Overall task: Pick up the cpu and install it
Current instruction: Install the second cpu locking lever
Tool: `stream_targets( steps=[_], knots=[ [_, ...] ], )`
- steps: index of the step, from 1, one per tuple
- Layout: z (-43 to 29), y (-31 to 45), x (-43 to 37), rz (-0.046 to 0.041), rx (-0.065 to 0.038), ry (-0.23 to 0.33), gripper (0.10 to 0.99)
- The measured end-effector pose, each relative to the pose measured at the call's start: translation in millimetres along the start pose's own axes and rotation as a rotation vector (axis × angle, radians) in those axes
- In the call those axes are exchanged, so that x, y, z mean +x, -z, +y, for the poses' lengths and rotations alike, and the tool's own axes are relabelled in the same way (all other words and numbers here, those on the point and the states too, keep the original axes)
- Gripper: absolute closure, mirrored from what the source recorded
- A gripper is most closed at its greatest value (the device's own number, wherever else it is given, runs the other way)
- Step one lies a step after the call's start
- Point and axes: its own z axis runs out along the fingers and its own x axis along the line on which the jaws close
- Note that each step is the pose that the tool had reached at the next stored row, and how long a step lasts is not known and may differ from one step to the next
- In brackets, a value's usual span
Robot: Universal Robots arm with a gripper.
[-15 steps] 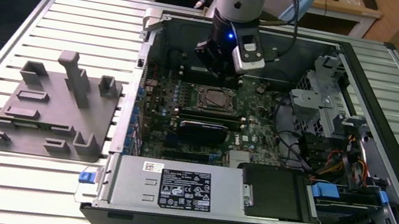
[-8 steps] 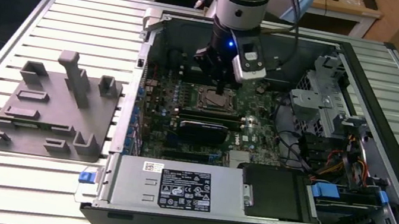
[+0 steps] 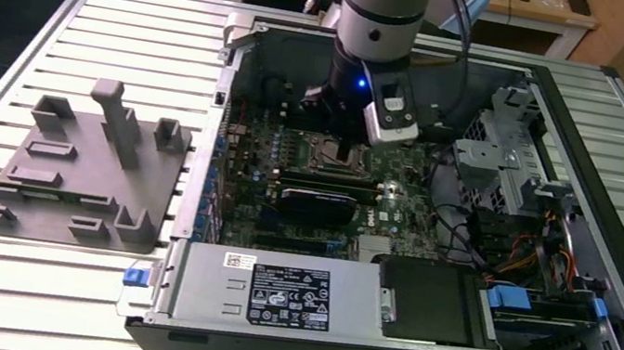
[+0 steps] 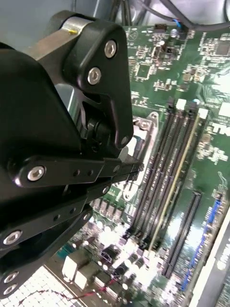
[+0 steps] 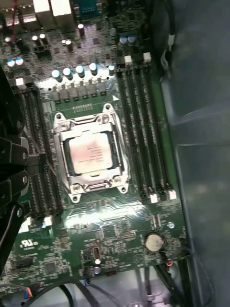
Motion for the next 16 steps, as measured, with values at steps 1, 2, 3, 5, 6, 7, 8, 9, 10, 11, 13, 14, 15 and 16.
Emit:
stream_targets(
  steps=[1,2,3,5,6,7,8,9,10,11,13,14,15,16],
  knots=[
    [-0.5,0.0,-0.1,0.0001,0.000,0.000,0.980],
    [-0.6,-0.1,-0.1,0.0001,0.000,0.000,0.980],
    [-0.6,0.0,-0.1,0.0001,0.000,0.000,0.980],
    [-0.6,-0.1,-0.1,0.0001,0.000,0.000,0.980],
    [-0.8,-0.2,-0.1,0.0005,-0.001,0.001,0.980],
    [-1.0,-0.6,-0.2,0.0006,-0.002,0.006,0.980],
    [-1.0,-1.2,-0.1,0.0009,-0.002,0.013,0.980],
    [-1.0,-1.8,-0.1,0.0013,-0.003,0.025,0.980],
    [-1.1,-2.4,0.1,0.0018,-0.003,0.038,0.980],
    [-1.2,-3.1,0.4,0.0023,-0.003,0.051,0.980],
    [-1.6,-4.9,1.5,0.0035,-0.006,0.075,0.980],
    [-1.8,-5.9,2.4,0.0042,-0.009,0.083,0.980],
    [-2.2,-6.9,3.5,0.0051,-0.013,0.089,0.980],
    [-2.6,-7.8,4.8,0.0059,-0.017,0.093,0.980]
  ],
)
